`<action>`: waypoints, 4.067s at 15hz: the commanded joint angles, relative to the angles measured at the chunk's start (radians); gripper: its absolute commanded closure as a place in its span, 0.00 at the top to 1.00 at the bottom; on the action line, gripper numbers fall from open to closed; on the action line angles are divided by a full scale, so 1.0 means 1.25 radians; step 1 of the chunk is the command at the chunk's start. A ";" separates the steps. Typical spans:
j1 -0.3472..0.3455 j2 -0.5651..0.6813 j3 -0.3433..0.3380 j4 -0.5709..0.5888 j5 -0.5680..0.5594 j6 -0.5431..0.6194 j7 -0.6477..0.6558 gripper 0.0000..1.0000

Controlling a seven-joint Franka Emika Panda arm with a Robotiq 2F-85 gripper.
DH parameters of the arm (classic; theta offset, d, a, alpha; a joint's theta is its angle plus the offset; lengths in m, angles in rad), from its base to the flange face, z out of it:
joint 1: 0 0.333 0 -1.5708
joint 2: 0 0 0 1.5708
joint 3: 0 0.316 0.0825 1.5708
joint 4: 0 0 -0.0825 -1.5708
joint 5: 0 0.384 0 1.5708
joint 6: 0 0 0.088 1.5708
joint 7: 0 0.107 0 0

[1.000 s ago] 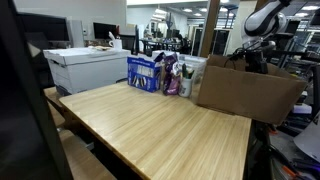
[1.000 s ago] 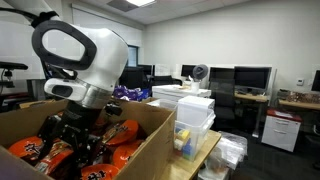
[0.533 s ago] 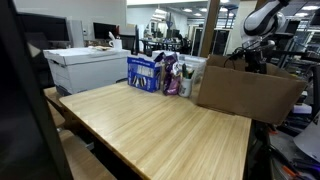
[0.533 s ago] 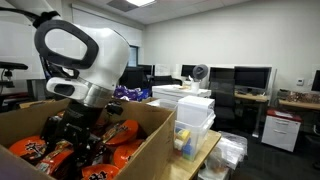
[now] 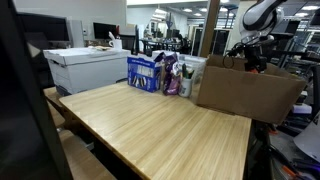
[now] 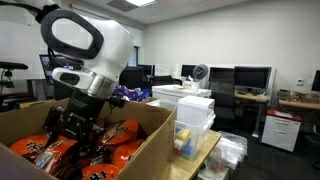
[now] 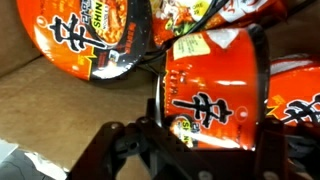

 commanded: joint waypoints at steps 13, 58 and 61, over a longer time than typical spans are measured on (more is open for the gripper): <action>0.054 -0.238 0.124 0.116 -0.053 -0.255 -0.034 0.43; 0.340 -0.181 0.206 0.122 0.341 0.358 -1.084 0.43; 0.369 -0.164 0.208 0.127 0.419 0.341 -1.192 0.43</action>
